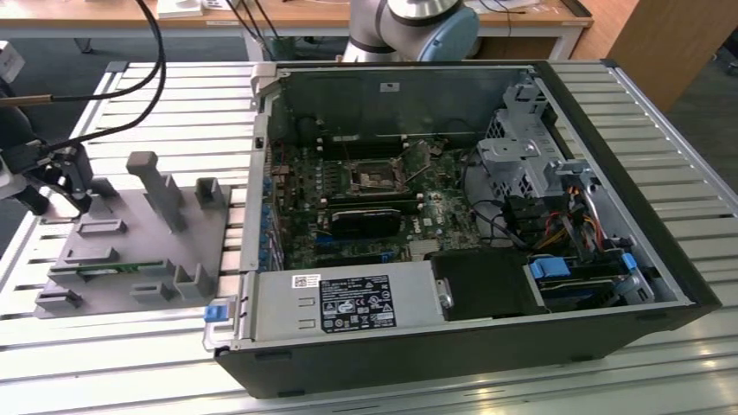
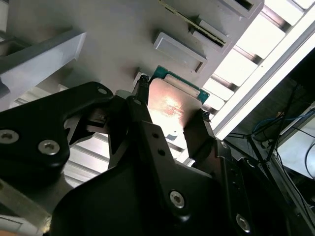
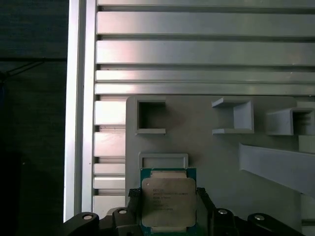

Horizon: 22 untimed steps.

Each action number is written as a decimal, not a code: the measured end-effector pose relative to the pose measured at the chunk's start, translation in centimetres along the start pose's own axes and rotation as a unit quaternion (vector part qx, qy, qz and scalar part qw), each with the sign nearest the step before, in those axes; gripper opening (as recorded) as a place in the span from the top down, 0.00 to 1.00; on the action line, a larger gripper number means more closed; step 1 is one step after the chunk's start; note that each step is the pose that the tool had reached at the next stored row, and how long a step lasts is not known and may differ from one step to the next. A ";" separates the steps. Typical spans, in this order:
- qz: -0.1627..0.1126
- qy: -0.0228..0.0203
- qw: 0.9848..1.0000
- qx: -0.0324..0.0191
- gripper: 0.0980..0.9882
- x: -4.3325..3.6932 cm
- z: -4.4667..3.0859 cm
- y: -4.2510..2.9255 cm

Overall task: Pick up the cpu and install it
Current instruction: 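Pick up the cpu and move it towards the insertion slot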

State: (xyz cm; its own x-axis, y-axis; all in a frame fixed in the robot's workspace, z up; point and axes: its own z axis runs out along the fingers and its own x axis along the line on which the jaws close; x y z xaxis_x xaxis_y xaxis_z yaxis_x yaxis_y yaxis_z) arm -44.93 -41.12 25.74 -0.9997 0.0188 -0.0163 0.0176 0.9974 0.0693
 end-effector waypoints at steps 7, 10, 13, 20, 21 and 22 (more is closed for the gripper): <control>0.000 0.000 1.000 0.000 0.51 -0.01 -0.85 0.07; 0.000 0.000 1.000 0.000 0.51 -0.02 -1.20 0.11; 0.000 0.000 1.000 0.000 0.51 -0.02 -1.54 0.14; 0.000 0.000 1.000 0.000 0.51 -0.04 -2.43 0.21; 0.000 0.000 1.000 0.000 0.51 -0.04 -2.56 0.22; 0.000 0.000 1.000 0.000 0.51 -0.04 -2.68 0.23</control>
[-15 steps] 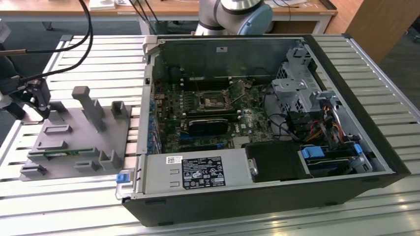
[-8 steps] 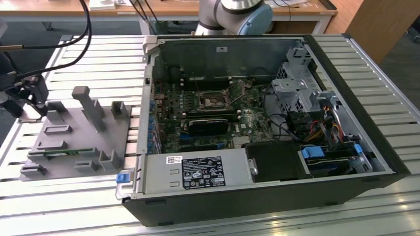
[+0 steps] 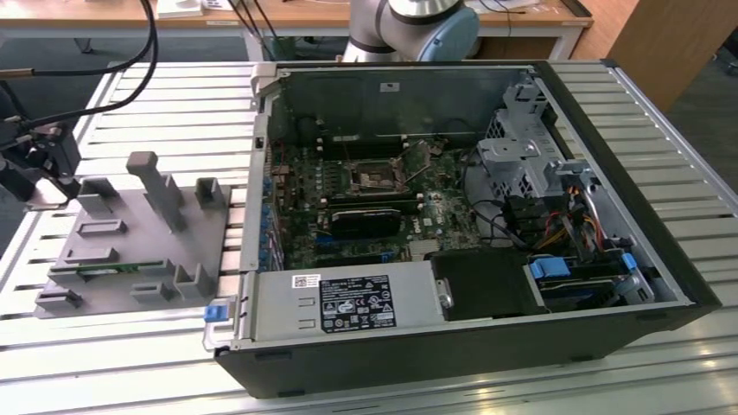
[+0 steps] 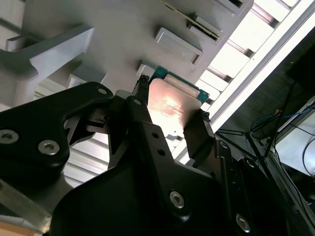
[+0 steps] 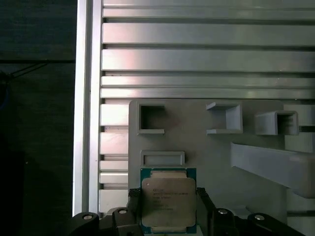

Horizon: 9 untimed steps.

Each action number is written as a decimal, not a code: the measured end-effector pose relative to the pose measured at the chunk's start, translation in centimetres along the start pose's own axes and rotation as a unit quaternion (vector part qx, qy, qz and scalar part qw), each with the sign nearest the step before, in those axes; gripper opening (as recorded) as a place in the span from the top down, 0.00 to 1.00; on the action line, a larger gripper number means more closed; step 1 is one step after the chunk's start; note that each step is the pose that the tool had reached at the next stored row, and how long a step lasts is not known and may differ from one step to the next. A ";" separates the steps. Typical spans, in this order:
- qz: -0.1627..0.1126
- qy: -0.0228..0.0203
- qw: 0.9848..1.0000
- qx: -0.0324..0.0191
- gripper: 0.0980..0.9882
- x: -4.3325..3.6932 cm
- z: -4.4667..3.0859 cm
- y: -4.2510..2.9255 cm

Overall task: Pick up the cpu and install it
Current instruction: 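Pick up the cpu and move it towards the insertion slot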

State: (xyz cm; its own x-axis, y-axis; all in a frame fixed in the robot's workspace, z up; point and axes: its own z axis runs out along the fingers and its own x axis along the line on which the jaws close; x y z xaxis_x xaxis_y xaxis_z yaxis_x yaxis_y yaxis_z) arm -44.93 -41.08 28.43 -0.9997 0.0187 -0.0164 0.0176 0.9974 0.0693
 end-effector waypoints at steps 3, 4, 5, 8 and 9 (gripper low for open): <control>0.000 0.000 1.000 0.000 0.51 0.00 -0.38 0.03; 0.000 0.000 1.000 0.000 0.51 -0.01 -0.51 0.04; 0.000 0.000 1.000 0.000 0.51 -0.01 -0.64 0.05; 0.000 0.000 1.000 0.000 0.51 -0.02 -1.01 0.08; 0.000 0.000 1.000 0.000 0.51 -0.01 -1.12 0.09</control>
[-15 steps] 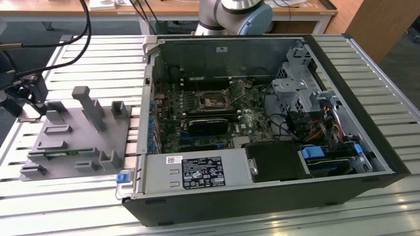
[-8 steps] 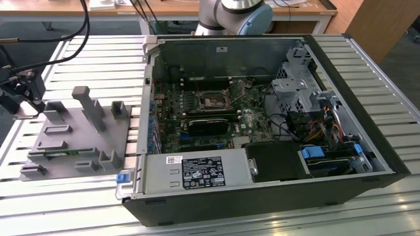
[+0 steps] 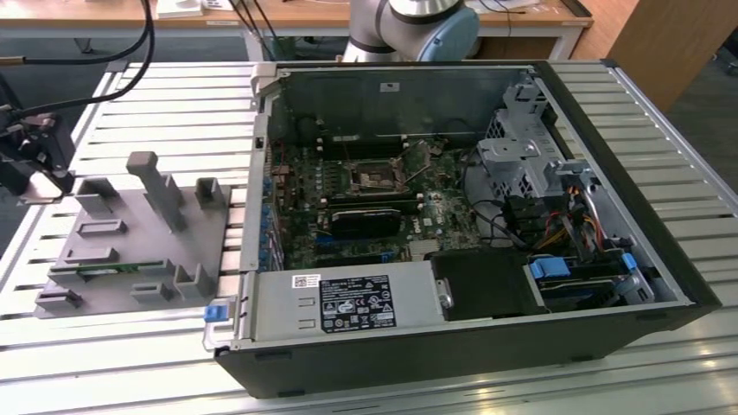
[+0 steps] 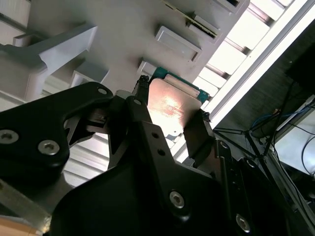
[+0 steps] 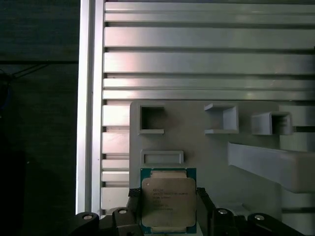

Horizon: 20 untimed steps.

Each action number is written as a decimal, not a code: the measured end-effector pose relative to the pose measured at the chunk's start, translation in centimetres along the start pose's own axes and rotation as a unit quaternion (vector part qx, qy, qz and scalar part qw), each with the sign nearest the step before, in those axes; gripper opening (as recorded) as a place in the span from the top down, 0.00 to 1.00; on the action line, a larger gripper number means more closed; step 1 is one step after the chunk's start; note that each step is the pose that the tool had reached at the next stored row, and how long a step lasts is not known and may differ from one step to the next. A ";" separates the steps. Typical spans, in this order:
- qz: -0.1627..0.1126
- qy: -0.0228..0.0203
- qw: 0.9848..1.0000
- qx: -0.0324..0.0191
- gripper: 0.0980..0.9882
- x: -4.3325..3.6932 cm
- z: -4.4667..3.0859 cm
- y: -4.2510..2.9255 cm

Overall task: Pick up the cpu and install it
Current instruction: 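Pick up the cpu and move it towards the insertion slot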

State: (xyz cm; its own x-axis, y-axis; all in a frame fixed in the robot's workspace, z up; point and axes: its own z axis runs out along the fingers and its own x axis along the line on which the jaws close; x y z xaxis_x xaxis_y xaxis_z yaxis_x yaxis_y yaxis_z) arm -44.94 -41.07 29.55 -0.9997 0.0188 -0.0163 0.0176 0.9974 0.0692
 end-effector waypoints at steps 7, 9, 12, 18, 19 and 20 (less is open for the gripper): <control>0.000 0.000 1.000 0.000 0.51 -0.02 -0.82 0.07; 0.000 0.000 1.000 0.000 0.51 -0.02 -1.05 0.09; 0.000 0.000 1.000 0.000 0.51 -0.02 -1.38 0.12; 0.000 0.000 1.000 0.000 0.51 -0.04 -2.05 0.17; 0.000 0.000 1.000 0.000 0.51 -0.04 -2.15 0.18; 0.000 0.000 1.000 0.000 0.51 -0.04 -2.27 0.19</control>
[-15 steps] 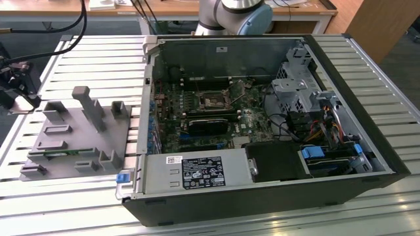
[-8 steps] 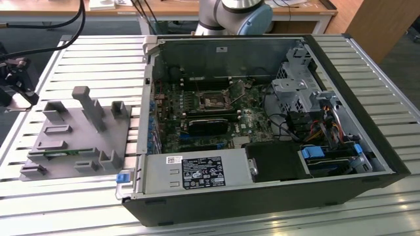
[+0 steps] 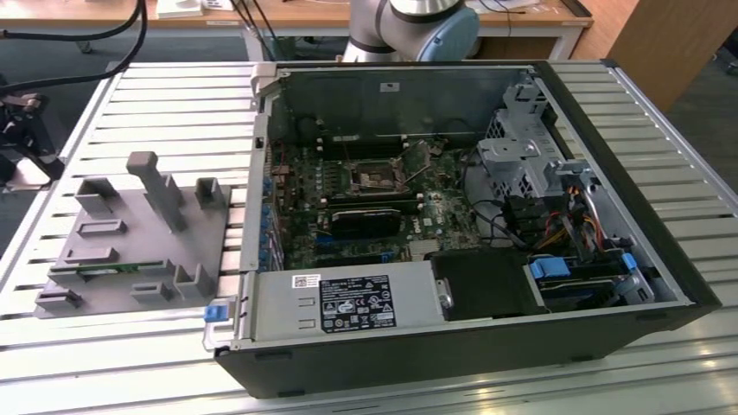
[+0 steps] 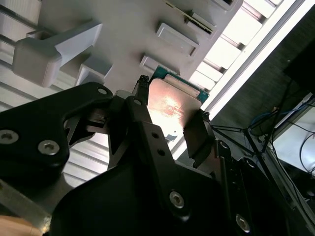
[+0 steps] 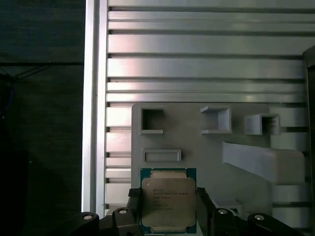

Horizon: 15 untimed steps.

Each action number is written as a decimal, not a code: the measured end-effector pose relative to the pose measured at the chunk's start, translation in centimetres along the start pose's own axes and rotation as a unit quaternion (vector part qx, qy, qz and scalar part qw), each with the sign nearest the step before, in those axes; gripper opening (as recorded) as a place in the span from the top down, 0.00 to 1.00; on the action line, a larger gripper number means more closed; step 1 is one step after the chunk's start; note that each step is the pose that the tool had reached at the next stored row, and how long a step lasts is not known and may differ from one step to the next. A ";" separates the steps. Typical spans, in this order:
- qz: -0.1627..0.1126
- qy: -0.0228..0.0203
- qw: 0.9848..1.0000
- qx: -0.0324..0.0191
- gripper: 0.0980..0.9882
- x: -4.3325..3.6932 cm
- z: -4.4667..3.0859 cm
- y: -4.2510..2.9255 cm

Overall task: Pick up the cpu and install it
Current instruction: 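Pick up the cpu and move it towards the insertion slot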

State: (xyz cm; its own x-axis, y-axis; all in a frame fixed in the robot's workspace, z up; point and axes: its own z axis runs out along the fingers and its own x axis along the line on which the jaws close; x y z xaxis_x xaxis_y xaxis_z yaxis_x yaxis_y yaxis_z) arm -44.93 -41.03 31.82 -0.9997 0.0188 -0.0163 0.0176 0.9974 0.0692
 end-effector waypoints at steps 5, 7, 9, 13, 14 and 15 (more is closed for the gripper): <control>0.000 0.000 1.000 0.000 0.51 -0.01 -0.61 0.05; 0.000 0.000 1.000 0.000 0.51 -0.02 -0.88 0.07; 0.000 0.000 1.000 0.000 0.51 -0.02 -1.14 0.09; 0.000 0.000 1.000 0.000 0.51 -0.03 -1.65 0.13; 0.000 0.000 1.000 0.000 0.51 -0.03 -1.77 0.14; 0.000 0.000 1.000 0.000 0.51 -0.03 -1.89 0.15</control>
State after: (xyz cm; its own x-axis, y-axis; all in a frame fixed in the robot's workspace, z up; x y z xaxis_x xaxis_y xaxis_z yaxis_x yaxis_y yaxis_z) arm -44.93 -41.01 33.72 -0.9997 0.0188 -0.0163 0.0176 0.9974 0.0693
